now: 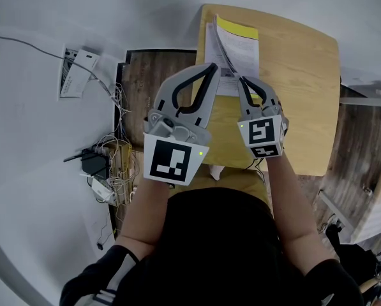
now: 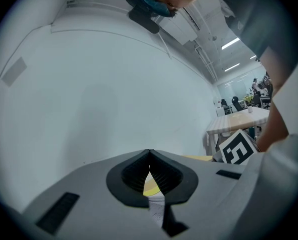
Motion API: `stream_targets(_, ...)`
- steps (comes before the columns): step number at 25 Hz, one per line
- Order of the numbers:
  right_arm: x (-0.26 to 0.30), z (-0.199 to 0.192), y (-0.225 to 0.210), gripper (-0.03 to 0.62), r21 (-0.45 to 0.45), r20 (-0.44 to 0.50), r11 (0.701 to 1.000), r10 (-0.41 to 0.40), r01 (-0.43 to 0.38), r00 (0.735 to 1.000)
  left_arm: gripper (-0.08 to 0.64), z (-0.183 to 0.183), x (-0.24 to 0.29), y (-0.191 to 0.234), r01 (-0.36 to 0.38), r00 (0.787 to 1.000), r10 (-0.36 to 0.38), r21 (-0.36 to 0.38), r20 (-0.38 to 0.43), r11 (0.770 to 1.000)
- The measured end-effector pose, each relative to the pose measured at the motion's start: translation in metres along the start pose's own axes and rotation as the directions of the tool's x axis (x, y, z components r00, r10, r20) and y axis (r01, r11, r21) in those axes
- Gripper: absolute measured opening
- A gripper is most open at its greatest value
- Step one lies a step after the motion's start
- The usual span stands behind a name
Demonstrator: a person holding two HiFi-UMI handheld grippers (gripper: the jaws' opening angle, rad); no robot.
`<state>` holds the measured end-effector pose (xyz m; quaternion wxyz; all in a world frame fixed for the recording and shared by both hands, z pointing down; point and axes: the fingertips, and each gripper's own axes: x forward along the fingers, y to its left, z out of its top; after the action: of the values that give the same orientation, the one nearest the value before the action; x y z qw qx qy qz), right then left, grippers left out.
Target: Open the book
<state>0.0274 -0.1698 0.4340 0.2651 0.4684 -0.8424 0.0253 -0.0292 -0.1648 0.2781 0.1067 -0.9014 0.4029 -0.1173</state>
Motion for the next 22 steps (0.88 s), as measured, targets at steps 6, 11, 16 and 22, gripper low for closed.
stream_targets(6,-0.013,-0.004,-0.020,0.032,0.020,0.022,1.000,-0.014,0.014,1.000,0.011,0.006,0.009,-0.008,-0.009,1.000,0.009,0.011,-0.010,1.000)
stream_targets(11,-0.023,-0.011,-0.040,0.032,0.036,0.034,0.999,-0.027,0.026,0.999,0.011,0.010,0.018,-0.019,-0.012,1.000,0.012,0.016,-0.016,1.000)
stream_targets(16,-0.032,-0.016,-0.055,0.032,0.049,0.043,0.998,-0.038,0.036,0.998,0.011,0.015,0.024,-0.028,-0.020,1.000,0.020,0.023,-0.018,1.000)
stream_targets(22,-0.043,-0.026,-0.075,0.033,0.058,0.046,0.997,-0.054,0.051,0.997,0.011,0.020,0.032,-0.038,-0.027,0.999,0.028,0.035,-0.024,0.999)
